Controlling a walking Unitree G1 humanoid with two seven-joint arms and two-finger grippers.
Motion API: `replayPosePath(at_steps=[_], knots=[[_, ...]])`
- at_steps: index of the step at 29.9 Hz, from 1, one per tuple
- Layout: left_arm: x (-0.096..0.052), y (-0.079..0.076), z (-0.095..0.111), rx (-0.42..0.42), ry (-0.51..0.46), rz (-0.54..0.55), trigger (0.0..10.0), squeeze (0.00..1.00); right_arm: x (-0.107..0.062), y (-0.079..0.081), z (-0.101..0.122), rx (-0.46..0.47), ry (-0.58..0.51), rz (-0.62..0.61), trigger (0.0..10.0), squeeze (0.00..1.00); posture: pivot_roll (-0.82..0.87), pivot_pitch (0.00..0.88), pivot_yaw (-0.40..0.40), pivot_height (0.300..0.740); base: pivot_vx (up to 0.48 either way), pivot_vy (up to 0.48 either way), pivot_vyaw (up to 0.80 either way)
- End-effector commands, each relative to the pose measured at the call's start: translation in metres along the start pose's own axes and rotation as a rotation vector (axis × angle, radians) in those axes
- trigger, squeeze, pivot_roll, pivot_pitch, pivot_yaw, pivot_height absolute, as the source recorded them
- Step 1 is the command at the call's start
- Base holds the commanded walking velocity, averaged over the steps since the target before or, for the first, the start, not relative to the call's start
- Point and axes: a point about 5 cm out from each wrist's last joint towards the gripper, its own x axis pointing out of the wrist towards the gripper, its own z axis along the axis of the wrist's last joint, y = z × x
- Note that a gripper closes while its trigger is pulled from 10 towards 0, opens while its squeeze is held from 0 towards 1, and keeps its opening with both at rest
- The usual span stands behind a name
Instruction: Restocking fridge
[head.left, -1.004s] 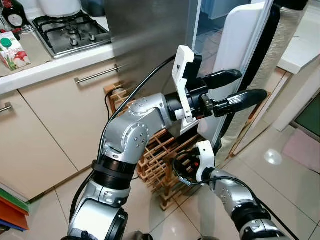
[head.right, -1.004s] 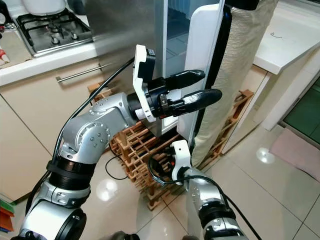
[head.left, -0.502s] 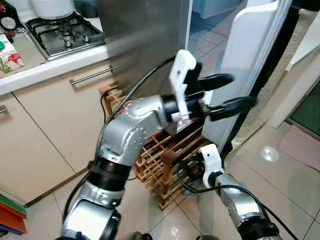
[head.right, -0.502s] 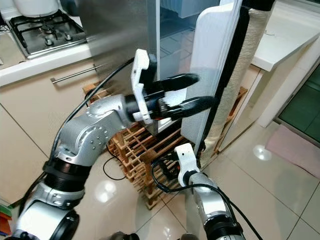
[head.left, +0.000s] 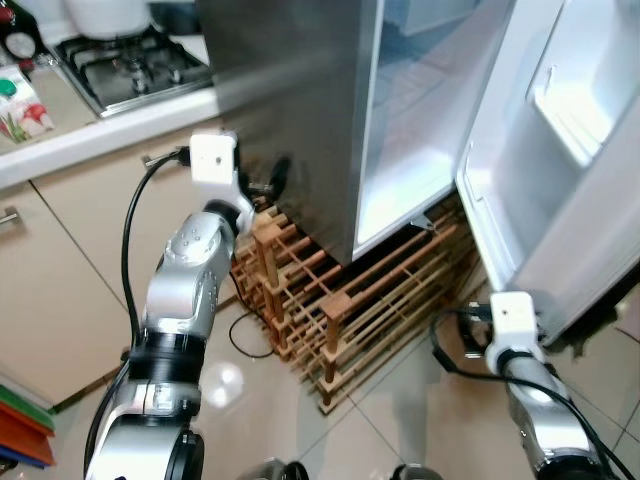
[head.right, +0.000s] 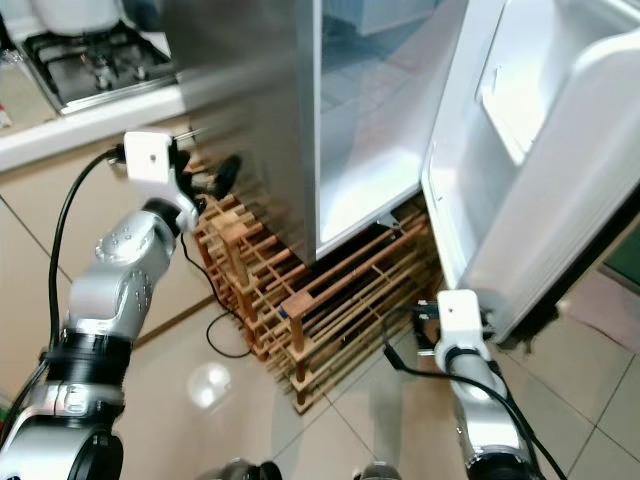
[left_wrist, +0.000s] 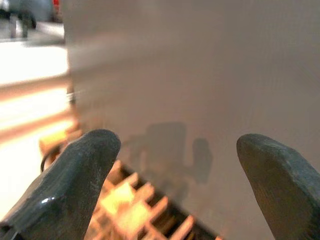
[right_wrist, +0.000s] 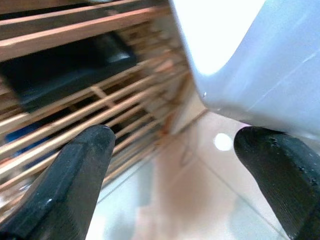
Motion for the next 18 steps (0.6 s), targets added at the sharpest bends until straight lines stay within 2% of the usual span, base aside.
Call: replayPosePath(at_steps=[1,4,9,11,13,18], knots=[[0.002,-0.004,0.006,0.052,-0.035,0.016,10.0,0.00,0.004,-0.003,0.043,-0.009,-0.215,-0.010,10.0,0.00,-0.13,0.000,0.050,0.740,0.000,0.000,0.00],[0.001,-0.006,-0.001,0.091,-0.022,0.064,10.0,0.00,0.002,0.013,0.056,0.017,-0.274,0.056,10.0,0.00,-0.13,0.000,0.051,0.740,0.000,0.000,0.00],[-0.003,-0.009,-0.010,0.114,-0.008,0.089,10.0,0.00,0.001,0.025,0.070,0.070,-0.321,0.096,10.0,0.00,-0.13,0.000,0.054,0.740,0.000,0.000,0.00],[-0.006,-0.013,-0.016,0.119,0.003,0.077,10.0,0.00,0.000,0.030,0.076,0.065,-0.341,0.122,10.0,0.00,-0.13,0.000,0.052,0.740,0.000,0.000,0.00],[-0.007,-0.016,-0.018,0.119,0.007,0.068,10.0,0.00,0.000,0.031,0.078,0.052,-0.342,0.123,10.0,0.00,-0.13,0.000,0.050,0.740,0.000,0.000,0.00],[-0.004,-0.014,-0.018,0.118,0.005,0.070,10.0,0.00,0.002,0.020,0.069,0.018,-0.305,0.085,10.0,0.00,-0.13,0.000,0.047,0.740,0.000,0.000,0.00]])
